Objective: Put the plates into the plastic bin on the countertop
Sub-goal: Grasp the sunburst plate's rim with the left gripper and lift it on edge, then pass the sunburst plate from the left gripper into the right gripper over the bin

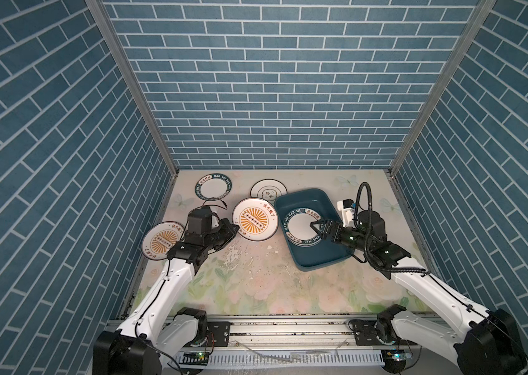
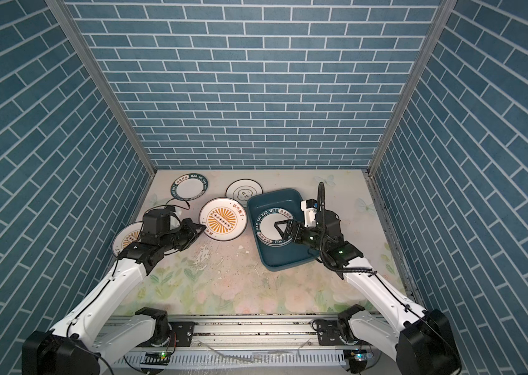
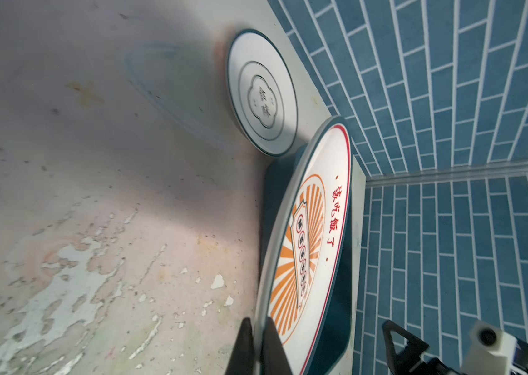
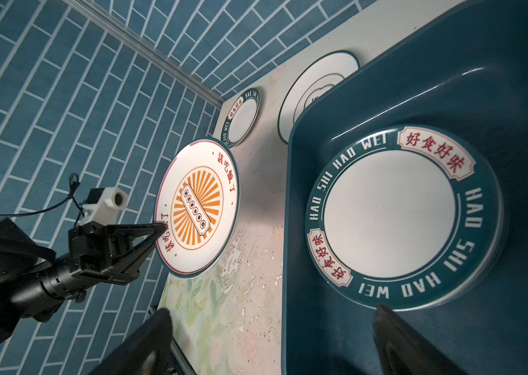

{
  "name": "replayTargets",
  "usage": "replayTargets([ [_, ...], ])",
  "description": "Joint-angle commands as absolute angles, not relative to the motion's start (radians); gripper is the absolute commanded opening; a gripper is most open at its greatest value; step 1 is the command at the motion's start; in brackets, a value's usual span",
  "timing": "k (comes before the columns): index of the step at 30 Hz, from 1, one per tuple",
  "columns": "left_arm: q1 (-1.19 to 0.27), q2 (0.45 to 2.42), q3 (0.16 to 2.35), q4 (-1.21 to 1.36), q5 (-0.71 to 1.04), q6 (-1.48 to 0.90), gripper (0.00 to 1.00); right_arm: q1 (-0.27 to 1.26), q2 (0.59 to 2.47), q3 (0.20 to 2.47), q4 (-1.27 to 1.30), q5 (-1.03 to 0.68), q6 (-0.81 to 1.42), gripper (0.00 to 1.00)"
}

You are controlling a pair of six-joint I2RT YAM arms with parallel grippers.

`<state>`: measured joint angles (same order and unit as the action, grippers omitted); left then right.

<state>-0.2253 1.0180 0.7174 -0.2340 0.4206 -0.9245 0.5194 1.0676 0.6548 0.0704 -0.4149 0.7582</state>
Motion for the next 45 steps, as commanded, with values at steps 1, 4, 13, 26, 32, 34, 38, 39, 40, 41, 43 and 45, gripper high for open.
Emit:
replayTargets([
  [1, -0.303, 1.048, 0.781, -0.16, 0.444, -0.934, 0.0, 0.541, 1.103, 0.696, 0.131, -0.451, 0.776, 0.93],
  [4, -0.374, 1.09, 0.804, -0.113, 0.446, -0.945, 0.0, 0.55, 1.141, 0.71, 0.149, -0.467, 0.786, 0.87],
  [13, -0.487, 1.171, 0.869, -0.057, 0.443, -0.937, 0.0, 0.558, 1.193, 0.726, 0.157, -0.439, 0.816, 0.63],
  [26, -0.5, 1.183, 0.896, -0.062, 0.463, -0.921, 0.0, 0.558, 1.203, 0.724, 0.181, -0.404, 0.86, 0.17],
  [32, -0.502, 1.181, 0.899, -0.068, 0.457, -0.915, 0.25, 0.557, 1.202, 0.716, 0.184, -0.373, 0.902, 0.01],
  [34, -0.502, 1.174, 0.901, -0.079, 0.444, -0.908, 0.39, 0.557, 1.2, 0.711, 0.183, -0.355, 0.925, 0.0],
  [38, -0.502, 1.141, 0.909, -0.138, 0.391, -0.863, 0.72, 0.555, 1.189, 0.705, 0.164, -0.322, 0.947, 0.0],
  [39, -0.502, 1.128, 0.91, -0.155, 0.375, -0.853, 0.77, 0.555, 1.185, 0.703, 0.162, -0.313, 0.95, 0.0],
  [40, -0.5, 1.115, 0.91, -0.175, 0.355, -0.84, 0.8, 0.555, 1.177, 0.702, 0.154, -0.3, 0.952, 0.0],
  [41, -0.501, 1.103, 0.908, -0.19, 0.336, -0.831, 0.83, 0.554, 1.17, 0.7, 0.143, -0.287, 0.954, 0.0],
  [43, -0.5, 1.075, 0.908, -0.229, 0.302, -0.807, 0.88, 0.548, 1.152, 0.695, 0.119, -0.254, 0.959, 0.0],
  [45, -0.5, 1.051, 0.904, -0.26, 0.278, -0.794, 0.91, 0.539, 1.134, 0.688, 0.094, -0.225, 0.965, 0.0],
])
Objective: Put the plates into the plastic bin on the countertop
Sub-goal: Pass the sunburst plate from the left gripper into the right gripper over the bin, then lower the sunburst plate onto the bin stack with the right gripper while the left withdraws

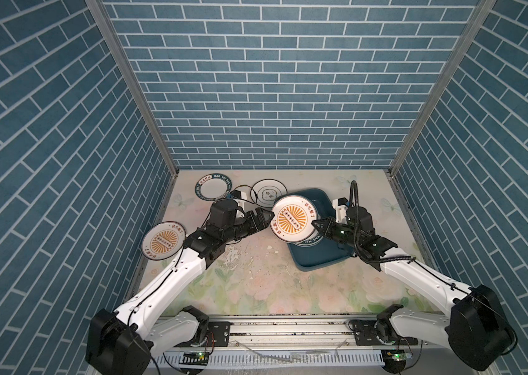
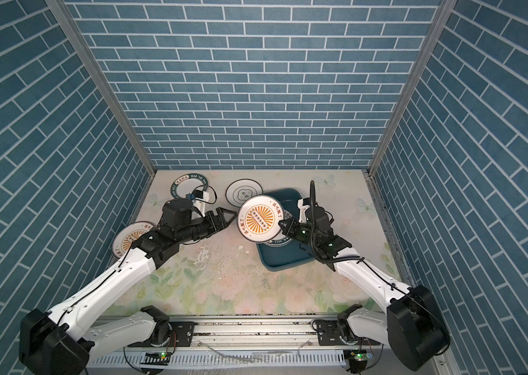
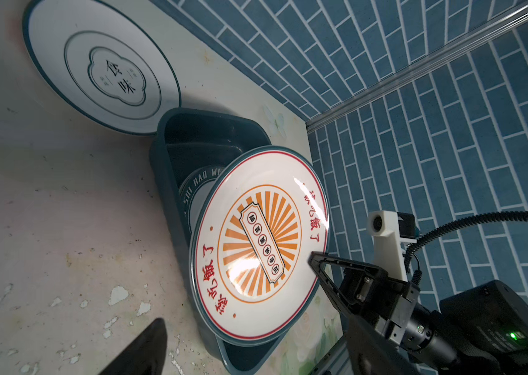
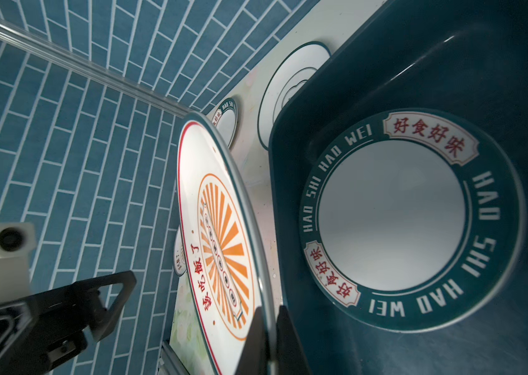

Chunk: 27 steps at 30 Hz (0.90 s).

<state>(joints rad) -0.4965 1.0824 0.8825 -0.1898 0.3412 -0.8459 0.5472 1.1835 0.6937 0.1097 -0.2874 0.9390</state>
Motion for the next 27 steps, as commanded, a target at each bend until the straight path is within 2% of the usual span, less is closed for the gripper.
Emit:
replayTargets([
  [1, -0.499, 1.039, 0.899, -0.27, 0.268, -0.789, 0.92, 0.531, 1.125, 0.682, 0.083, -0.211, 0.97, 0.0],
  [11, -0.499, 0.947, 0.844, -0.285, 0.18, -0.784, 0.98, 0.441, 1.084, 0.664, -0.025, -0.166, 0.974, 0.0],
  [27, -0.499, 0.921, 0.831, -0.295, 0.137, -0.76, 1.0, 0.436, 1.266, 0.719, 0.013, -0.169, 0.974, 0.0],
])
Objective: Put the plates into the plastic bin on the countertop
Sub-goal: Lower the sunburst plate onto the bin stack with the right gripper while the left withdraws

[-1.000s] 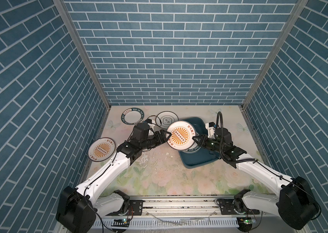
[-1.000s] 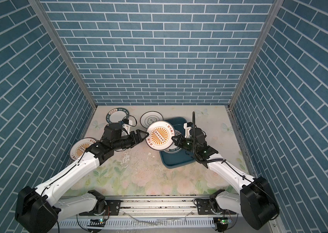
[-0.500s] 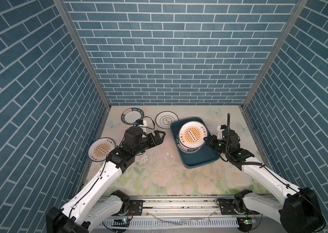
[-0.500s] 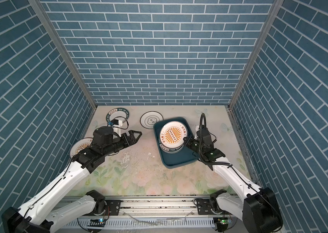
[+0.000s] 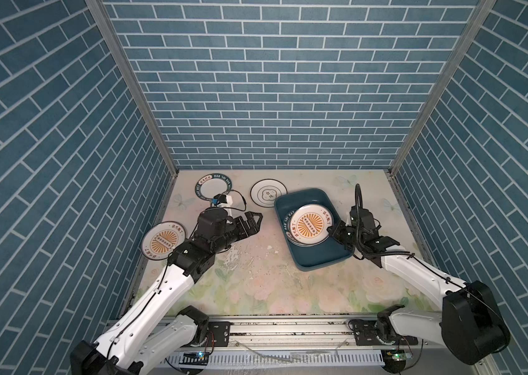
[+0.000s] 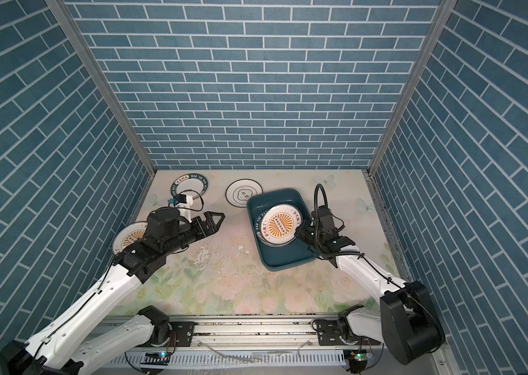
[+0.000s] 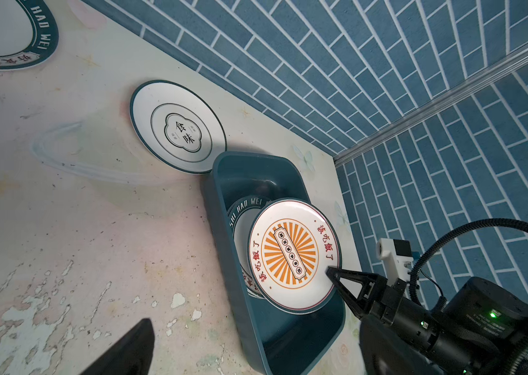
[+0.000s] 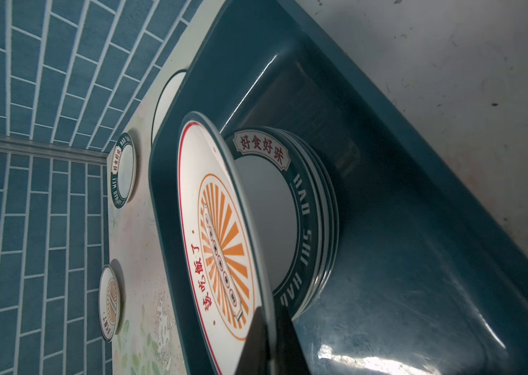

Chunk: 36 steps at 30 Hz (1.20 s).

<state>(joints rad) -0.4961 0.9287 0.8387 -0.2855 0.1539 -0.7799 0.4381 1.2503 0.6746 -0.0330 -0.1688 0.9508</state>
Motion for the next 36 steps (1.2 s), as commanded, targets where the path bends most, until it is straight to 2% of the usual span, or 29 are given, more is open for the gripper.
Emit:
replayTargets([
  [1, -0.499, 0.922, 0.831, -0.295, 0.136, -0.756, 1.0, 0.436, 1.277, 0.721, 0.017, -0.173, 0.975, 0.0],
  [22, -0.497, 0.978, 0.858, -0.298, 0.126, -0.73, 1.0, 0.436, 1.47, 0.807, 0.049, -0.301, 0.958, 0.0],
  [32, -0.497, 0.976, 0.861, -0.307, 0.127, -0.728, 1.0, 0.436, 1.491, 0.823, 0.006, -0.312, 0.939, 0.0],
  [36, -0.497, 0.977, 0.861, -0.308, 0.127, -0.726, 1.0, 0.436, 1.484, 0.824, -0.019, -0.302, 0.929, 0.06],
])
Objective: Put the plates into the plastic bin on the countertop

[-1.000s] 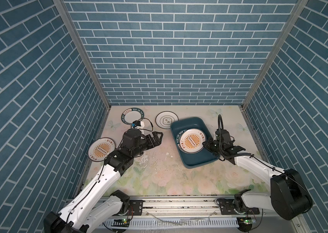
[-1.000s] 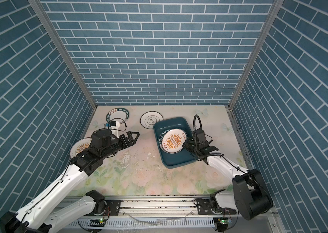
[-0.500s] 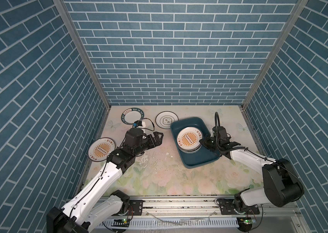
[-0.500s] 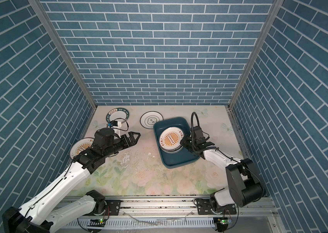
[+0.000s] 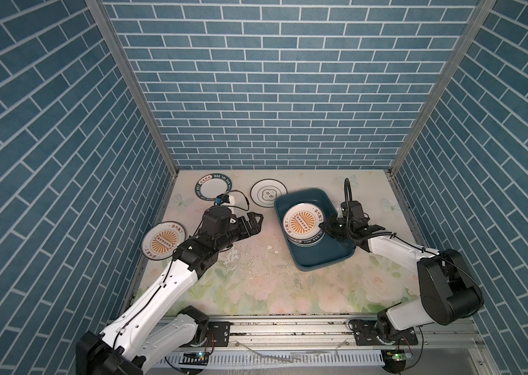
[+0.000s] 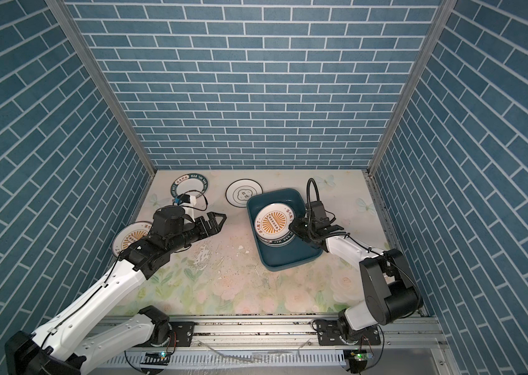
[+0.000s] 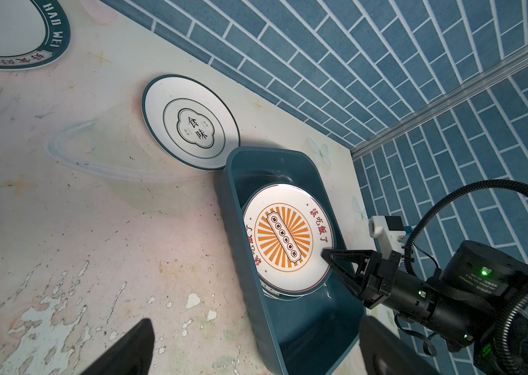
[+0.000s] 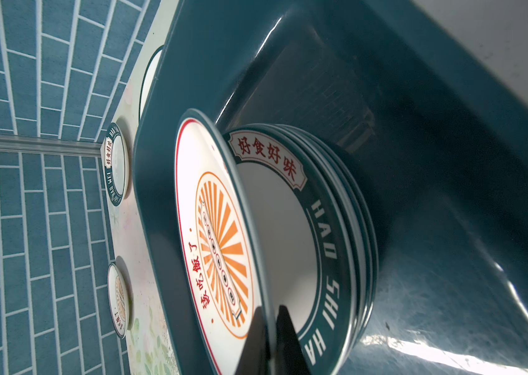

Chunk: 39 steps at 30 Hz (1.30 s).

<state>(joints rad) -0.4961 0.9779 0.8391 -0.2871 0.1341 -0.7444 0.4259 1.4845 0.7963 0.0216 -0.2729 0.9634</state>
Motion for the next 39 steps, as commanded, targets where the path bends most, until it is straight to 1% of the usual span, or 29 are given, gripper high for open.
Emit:
replayTargets([
  [1, -0.497, 0.976, 0.86, -0.308, 0.127, -0.726, 1.0, 0.436, 1.484, 0.827, -0.029, -0.297, 0.927, 0.09],
  [11, -0.498, 0.969, 0.854, -0.31, 0.127, -0.726, 0.99, 0.436, 1.472, 0.834, -0.079, -0.275, 0.907, 0.33],
  [16, -0.497, 0.968, 0.854, -0.314, 0.122, -0.731, 1.0, 0.437, 1.456, 0.847, -0.129, -0.25, 0.88, 0.5],
  [19, -0.497, 0.971, 0.859, -0.33, 0.115, -0.734, 1.0, 0.437, 1.447, 0.857, -0.156, -0.236, 0.863, 0.57],
  [24, -0.497, 0.976, 0.867, -0.34, 0.112, -0.731, 0.99, 0.437, 1.424, 0.862, -0.161, -0.235, 0.837, 0.66],
  [30, -0.496, 0.987, 0.872, -0.344, 0.107, -0.73, 1.0, 0.437, 1.357, 0.864, -0.162, -0.214, 0.785, 0.81],
  [33, -0.493, 0.996, 0.874, -0.341, 0.112, -0.731, 1.0, 0.437, 1.313, 0.867, -0.175, -0.19, 0.758, 0.86],
  [39, -0.483, 1.03, 0.874, -0.322, 0.128, -0.734, 1.0, 0.437, 1.209, 0.843, -0.136, -0.174, 0.707, 0.89],
])
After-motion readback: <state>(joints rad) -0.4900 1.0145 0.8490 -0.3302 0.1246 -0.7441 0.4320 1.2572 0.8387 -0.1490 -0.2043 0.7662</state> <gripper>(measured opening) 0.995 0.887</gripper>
